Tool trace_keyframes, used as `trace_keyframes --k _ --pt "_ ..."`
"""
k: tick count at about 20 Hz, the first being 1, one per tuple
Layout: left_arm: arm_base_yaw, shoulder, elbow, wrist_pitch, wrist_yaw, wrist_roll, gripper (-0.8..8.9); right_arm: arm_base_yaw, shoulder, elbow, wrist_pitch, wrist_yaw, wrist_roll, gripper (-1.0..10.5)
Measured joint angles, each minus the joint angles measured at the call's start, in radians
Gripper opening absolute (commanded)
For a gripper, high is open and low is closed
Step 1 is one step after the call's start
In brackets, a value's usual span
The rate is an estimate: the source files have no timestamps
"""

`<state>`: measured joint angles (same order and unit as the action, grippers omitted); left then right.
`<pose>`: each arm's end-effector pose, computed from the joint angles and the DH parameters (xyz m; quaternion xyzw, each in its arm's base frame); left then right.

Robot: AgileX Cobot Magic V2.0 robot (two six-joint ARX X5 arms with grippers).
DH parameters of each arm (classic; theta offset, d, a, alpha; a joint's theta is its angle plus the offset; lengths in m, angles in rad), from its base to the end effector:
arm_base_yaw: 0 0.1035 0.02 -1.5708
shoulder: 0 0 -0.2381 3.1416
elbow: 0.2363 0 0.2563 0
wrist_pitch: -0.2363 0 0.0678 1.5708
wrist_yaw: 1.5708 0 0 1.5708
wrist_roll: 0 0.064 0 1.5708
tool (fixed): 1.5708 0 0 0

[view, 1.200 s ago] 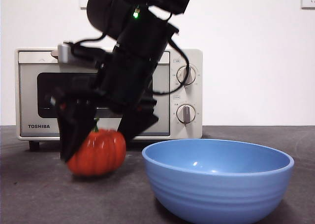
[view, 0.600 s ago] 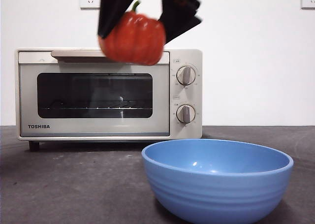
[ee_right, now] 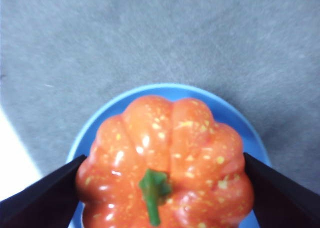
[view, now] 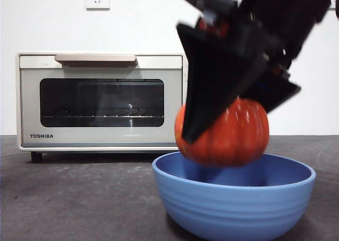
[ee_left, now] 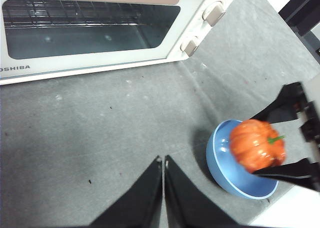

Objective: Place pumpkin in the steamer

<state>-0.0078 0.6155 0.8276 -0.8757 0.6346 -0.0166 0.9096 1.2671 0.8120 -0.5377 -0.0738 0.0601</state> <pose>0.1503 -0.0391 0.2786 -0.1079 0.3123 -0.2959 0.8962 0.1626 0.2167 0.1648 -0.1699 0.4476 0.4019 0.7806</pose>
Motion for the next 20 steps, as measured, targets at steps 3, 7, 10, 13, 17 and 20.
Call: trace_keyframes --k 3,7,10,13,17,20 --pt "0.0 0.0 0.0 0.0 0.0 0.0 0.17 0.0 0.02 -0.046 0.051 0.01 0.001 3.6" --pt "0.0 0.0 0.0 0.0 0.0 0.0 0.17 0.0 0.086 -0.06 0.09 0.011 0.0 3.9" --pt "0.0 0.0 0.0 0.0 0.0 0.0 0.17 0.0 0.139 -0.06 0.101 0.011 0.0 4.0" --pt "0.0 0.0 0.0 0.0 0.0 0.0 0.17 0.0 0.147 -0.058 0.109 0.015 0.0 4.7" --pt "0.0 0.0 0.0 0.0 0.0 0.0 0.17 0.0 0.147 -0.058 0.108 0.016 0.0 5.0" --pt "0.0 0.0 0.0 0.0 0.0 0.0 0.17 0.0 0.142 -0.058 0.093 0.018 0.0 5.2"
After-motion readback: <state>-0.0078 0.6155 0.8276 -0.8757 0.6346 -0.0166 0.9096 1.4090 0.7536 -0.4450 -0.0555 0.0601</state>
